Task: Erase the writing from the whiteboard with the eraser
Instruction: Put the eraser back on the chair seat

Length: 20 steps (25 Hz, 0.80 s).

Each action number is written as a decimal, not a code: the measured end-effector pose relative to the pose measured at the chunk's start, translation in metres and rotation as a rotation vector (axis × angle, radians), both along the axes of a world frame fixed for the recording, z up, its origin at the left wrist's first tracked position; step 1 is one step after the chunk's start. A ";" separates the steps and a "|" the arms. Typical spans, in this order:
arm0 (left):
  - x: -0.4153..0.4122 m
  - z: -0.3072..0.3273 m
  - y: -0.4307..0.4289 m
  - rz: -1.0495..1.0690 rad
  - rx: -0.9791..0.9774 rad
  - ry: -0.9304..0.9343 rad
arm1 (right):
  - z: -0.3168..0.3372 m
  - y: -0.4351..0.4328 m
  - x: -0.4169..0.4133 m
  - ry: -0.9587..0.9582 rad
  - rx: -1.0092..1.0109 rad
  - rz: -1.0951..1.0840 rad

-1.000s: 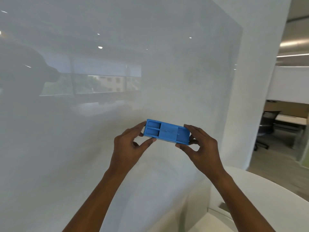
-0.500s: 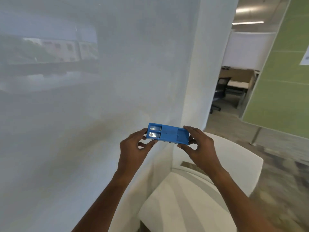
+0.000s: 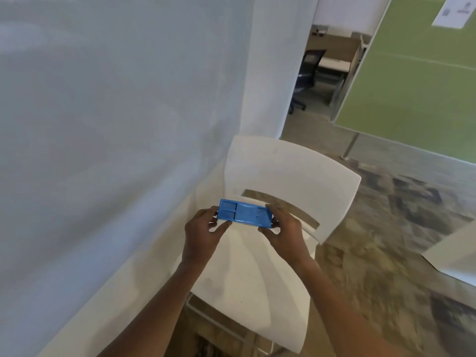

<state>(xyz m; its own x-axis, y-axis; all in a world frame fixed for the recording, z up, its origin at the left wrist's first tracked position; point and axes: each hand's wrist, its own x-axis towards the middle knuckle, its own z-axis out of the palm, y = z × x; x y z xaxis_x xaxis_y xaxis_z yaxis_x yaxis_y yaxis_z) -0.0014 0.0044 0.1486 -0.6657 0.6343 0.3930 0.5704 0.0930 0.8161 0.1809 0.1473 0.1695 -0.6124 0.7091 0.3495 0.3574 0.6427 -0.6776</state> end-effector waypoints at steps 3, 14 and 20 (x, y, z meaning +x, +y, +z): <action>0.012 -0.045 0.008 -0.015 -0.080 -0.080 | -0.049 0.002 0.007 -0.079 -0.070 -0.023; 0.046 -0.170 0.022 -0.104 -0.587 -0.259 | -0.199 -0.013 0.033 -0.292 -0.361 -0.157; 0.050 -0.197 0.026 -0.155 -0.757 -0.253 | -0.237 -0.011 0.036 -0.333 -0.391 -0.179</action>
<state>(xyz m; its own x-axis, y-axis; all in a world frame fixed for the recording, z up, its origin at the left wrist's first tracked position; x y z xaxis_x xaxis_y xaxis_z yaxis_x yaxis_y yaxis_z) 0.0488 0.0308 -0.0488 -0.5598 0.7602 -0.3299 0.4288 0.6063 0.6697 0.2171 0.1363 -0.0672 -0.5029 0.8505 -0.1541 0.6745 0.2747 -0.6852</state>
